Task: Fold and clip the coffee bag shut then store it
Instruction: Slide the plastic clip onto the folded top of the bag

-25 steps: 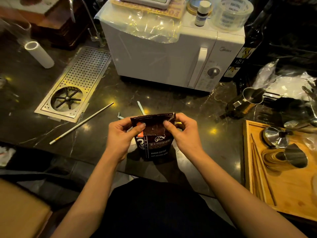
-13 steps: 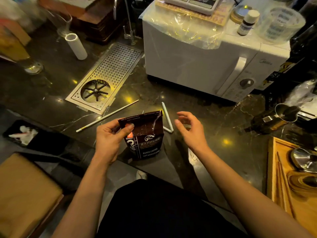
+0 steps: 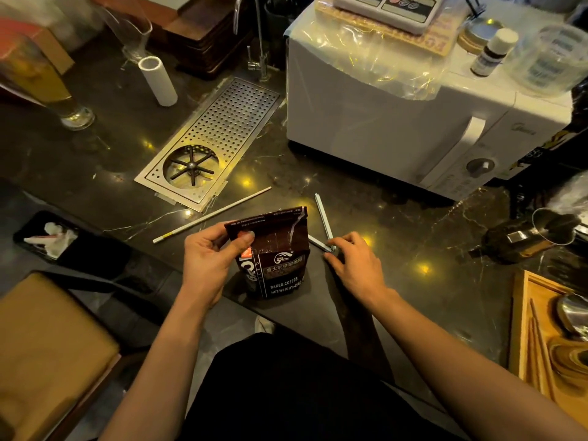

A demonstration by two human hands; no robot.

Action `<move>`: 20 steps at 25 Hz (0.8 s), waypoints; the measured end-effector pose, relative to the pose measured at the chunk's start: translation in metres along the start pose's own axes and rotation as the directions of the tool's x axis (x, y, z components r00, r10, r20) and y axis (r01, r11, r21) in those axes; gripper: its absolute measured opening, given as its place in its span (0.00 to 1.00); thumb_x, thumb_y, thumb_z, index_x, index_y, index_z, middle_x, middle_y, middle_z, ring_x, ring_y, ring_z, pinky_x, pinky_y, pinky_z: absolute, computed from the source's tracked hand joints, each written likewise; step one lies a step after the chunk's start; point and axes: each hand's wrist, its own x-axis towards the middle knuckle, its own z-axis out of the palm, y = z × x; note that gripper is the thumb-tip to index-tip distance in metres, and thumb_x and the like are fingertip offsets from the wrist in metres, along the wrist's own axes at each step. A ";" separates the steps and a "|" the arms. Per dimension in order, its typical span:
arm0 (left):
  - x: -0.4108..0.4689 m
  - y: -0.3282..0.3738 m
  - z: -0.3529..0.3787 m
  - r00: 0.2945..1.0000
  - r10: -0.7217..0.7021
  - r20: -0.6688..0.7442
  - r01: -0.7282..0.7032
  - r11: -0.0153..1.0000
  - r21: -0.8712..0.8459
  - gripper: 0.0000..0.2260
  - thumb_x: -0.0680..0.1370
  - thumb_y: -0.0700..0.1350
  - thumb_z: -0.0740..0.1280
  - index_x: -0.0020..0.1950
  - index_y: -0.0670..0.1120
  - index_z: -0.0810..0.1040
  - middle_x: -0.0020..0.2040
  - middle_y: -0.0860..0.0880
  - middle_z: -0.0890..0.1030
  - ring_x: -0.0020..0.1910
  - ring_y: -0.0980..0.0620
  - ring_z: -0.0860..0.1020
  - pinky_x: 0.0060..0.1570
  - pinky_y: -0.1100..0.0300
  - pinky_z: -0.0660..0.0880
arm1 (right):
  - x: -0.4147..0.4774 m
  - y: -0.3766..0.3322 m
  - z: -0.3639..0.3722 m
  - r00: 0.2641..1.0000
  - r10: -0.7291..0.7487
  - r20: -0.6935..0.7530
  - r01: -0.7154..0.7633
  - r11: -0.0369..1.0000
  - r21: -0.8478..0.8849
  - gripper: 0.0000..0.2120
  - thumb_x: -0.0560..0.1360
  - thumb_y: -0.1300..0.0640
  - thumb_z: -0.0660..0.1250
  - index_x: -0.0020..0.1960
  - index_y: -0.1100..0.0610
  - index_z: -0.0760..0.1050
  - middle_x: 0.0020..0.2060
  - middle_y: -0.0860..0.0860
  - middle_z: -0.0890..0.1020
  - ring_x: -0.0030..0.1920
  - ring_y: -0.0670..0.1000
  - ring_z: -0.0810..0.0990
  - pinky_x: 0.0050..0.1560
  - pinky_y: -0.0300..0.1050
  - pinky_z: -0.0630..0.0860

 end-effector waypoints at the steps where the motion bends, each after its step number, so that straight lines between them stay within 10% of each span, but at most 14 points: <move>1: 0.000 0.000 0.000 1.000 -0.001 -0.001 0.001 1.000 0.000 0.14 0.71 0.32 0.70 0.46 0.50 0.85 0.44 0.52 0.87 0.48 0.53 0.83 0.50 0.59 0.81 | 0.001 0.000 0.000 1.000 0.001 -0.015 -0.001 1.000 -0.013 0.12 0.78 0.47 0.65 0.59 0.48 0.76 0.51 0.47 0.73 0.52 0.49 0.74 0.43 0.46 0.73; 11: 0.015 -0.001 0.034 0.992 -0.005 0.123 0.001 1.000 0.031 0.14 0.71 0.32 0.71 0.46 0.51 0.86 0.43 0.52 0.87 0.47 0.52 0.84 0.50 0.58 0.80 | -0.010 0.016 -0.036 0.961 0.246 -0.123 -0.084 0.690 0.719 0.03 0.79 0.59 0.66 0.50 0.56 0.78 0.47 0.55 0.82 0.49 0.55 0.83 0.47 0.49 0.82; 20: 0.032 -0.008 0.102 0.942 -0.053 0.332 0.045 0.998 0.032 0.14 0.71 0.32 0.71 0.45 0.51 0.86 0.42 0.52 0.87 0.44 0.55 0.84 0.45 0.63 0.78 | -0.061 0.035 -0.114 0.941 0.204 -0.271 0.087 0.628 0.773 0.06 0.77 0.63 0.67 0.52 0.57 0.79 0.44 0.54 0.84 0.46 0.55 0.84 0.49 0.51 0.81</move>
